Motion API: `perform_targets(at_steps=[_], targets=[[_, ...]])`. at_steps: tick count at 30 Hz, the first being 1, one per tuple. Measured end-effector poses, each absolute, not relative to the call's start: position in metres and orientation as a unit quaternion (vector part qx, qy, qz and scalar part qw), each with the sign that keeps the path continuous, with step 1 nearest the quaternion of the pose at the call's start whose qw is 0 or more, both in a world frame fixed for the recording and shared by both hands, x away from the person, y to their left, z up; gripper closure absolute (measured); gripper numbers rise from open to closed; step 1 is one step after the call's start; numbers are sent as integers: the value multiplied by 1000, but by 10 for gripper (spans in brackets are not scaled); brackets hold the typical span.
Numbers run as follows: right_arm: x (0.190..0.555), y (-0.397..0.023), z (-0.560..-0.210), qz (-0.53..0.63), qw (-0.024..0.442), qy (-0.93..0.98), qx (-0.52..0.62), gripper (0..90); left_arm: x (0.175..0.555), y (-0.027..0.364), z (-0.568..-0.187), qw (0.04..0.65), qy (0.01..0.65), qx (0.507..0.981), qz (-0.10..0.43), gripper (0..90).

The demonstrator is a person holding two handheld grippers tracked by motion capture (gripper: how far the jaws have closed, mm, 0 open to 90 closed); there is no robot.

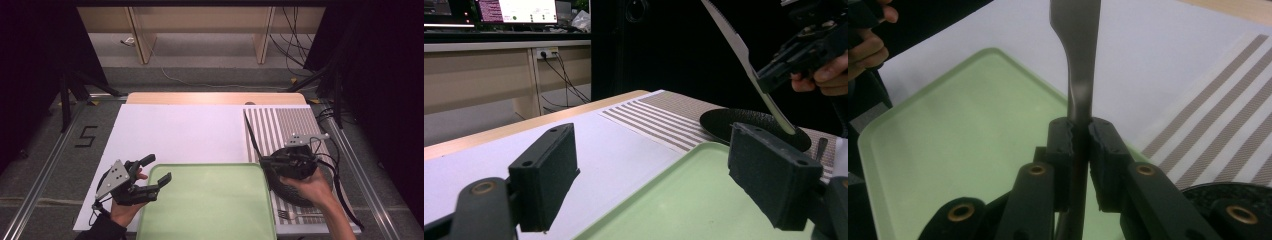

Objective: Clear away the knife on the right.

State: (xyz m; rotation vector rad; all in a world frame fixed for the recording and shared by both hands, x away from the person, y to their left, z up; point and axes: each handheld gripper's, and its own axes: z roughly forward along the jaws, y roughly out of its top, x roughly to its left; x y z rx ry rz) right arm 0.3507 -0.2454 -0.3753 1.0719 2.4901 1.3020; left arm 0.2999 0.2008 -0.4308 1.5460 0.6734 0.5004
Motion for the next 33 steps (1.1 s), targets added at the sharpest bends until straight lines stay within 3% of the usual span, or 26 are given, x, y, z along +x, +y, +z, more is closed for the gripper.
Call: perform_targets(at_steps=[33], targets=[[292, -199, -404, 419, 7, 841, 343, 805, 301, 201, -431, 638, 298, 676, 216, 158]])
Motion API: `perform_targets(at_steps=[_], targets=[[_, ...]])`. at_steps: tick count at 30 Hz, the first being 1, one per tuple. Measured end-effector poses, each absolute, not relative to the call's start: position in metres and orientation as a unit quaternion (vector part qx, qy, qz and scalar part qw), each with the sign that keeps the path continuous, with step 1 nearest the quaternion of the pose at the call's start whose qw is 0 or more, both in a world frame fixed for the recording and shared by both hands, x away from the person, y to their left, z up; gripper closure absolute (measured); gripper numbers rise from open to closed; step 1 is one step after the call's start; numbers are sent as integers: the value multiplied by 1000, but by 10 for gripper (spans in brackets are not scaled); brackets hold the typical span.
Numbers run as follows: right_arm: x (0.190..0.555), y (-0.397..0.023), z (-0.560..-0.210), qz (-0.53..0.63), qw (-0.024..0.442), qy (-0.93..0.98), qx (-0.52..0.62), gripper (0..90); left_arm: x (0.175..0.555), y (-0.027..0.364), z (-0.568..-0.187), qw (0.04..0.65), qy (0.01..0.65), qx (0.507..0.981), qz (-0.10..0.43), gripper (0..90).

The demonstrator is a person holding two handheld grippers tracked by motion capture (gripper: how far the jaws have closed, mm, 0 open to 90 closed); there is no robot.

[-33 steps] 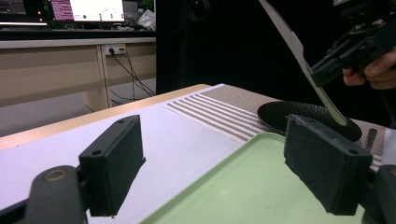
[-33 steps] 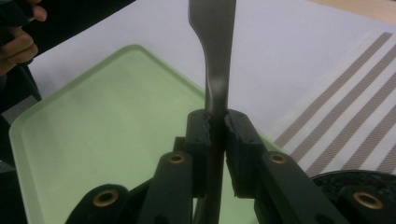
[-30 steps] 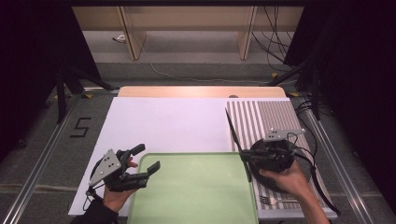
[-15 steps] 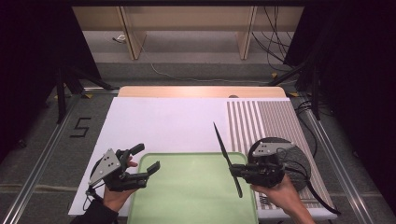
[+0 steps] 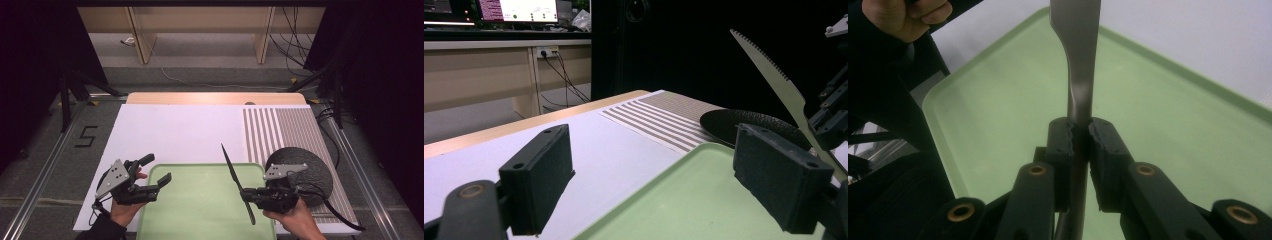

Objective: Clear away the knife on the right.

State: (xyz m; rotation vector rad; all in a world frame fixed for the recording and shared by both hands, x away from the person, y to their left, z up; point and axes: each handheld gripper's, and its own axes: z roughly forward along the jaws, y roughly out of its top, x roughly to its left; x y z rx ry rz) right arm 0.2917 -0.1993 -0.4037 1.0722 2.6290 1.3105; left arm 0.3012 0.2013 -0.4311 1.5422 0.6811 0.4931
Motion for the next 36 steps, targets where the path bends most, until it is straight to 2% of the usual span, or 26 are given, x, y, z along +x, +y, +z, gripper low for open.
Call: perform_targets(at_steps=[16, 36], targets=[[274, -189, -418, 366, 7, 863, 349, 804, 301, 201, -431, 638, 298, 676, 217, 159], [276, -183, -433, 281, 8, 889, 362, 804, 301, 201, -431, 636, 299, 677, 217, 160]])
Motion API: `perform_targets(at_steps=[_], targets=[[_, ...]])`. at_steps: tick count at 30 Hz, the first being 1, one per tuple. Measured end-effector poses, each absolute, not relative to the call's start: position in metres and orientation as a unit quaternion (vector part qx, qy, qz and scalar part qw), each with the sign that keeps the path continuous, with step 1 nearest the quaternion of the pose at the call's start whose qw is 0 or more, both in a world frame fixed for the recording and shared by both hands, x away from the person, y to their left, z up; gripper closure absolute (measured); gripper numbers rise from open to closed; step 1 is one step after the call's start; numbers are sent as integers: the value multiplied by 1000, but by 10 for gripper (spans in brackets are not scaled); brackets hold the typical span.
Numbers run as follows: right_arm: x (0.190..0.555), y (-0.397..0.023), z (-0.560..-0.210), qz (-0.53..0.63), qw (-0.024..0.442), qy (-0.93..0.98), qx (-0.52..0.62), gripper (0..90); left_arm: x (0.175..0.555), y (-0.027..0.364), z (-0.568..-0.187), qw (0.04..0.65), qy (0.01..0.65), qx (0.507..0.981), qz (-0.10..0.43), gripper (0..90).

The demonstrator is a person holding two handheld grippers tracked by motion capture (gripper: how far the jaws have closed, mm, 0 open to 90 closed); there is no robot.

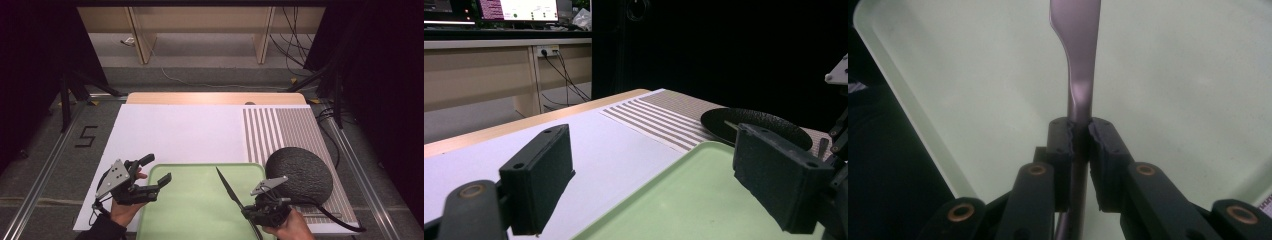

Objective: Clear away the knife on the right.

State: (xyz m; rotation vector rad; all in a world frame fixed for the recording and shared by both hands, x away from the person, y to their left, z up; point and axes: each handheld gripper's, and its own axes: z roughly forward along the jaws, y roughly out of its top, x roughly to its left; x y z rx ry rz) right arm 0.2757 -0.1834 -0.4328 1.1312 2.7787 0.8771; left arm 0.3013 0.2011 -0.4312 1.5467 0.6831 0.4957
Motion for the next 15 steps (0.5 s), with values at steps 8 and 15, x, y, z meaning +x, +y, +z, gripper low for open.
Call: perform_targets(at_steps=[8, 15], targets=[[276, -180, -441, 232, 7, 904, 359, 804, 301, 201, -431, 636, 299, 677, 217, 160], [276, -178, -445, 203, 21, 911, 358, 804, 301, 201, -431, 636, 299, 678, 217, 160]])
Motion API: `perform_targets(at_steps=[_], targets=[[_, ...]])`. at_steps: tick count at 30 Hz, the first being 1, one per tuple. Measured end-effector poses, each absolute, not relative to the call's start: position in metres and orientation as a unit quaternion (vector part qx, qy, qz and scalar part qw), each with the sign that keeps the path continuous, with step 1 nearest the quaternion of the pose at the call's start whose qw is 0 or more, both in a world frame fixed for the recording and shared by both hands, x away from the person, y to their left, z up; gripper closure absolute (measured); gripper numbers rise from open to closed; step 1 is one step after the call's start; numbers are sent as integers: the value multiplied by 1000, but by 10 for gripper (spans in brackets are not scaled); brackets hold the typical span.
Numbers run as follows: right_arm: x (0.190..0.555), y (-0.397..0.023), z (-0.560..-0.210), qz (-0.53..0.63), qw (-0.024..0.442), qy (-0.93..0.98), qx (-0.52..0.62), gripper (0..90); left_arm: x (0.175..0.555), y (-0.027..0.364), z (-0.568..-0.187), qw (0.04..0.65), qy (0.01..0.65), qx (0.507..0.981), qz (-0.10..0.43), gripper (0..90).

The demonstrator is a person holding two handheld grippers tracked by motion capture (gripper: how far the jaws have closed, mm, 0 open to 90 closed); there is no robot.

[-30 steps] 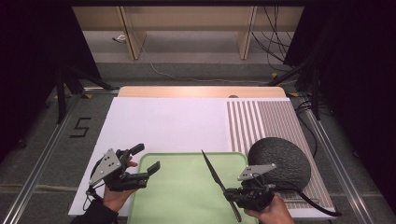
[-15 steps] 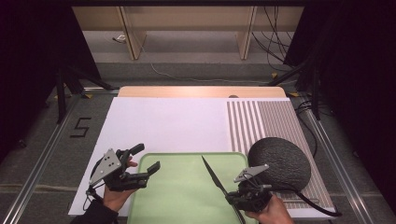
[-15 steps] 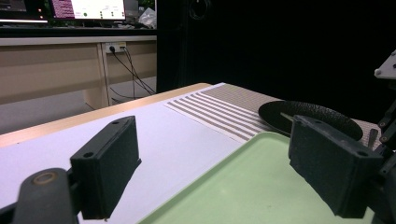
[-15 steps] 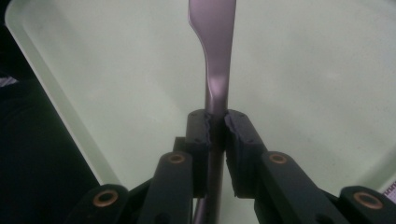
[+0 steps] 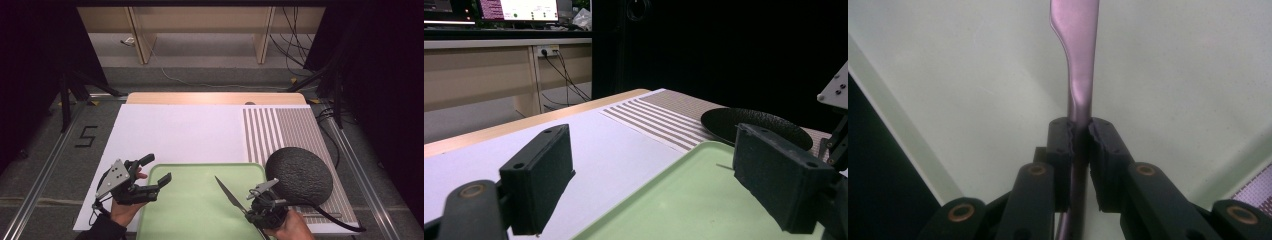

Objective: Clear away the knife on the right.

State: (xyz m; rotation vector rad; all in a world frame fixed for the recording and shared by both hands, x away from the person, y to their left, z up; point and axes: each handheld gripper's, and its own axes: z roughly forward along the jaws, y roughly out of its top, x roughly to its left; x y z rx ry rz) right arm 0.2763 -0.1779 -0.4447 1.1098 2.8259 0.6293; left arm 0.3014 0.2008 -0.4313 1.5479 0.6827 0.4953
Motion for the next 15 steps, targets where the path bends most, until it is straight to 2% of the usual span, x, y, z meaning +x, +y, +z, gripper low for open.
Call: perform_targets(at_steps=[15], targets=[[279, -171, -457, 164, 16, 922, 351, 800, 301, 201, -431, 637, 298, 678, 216, 161]])
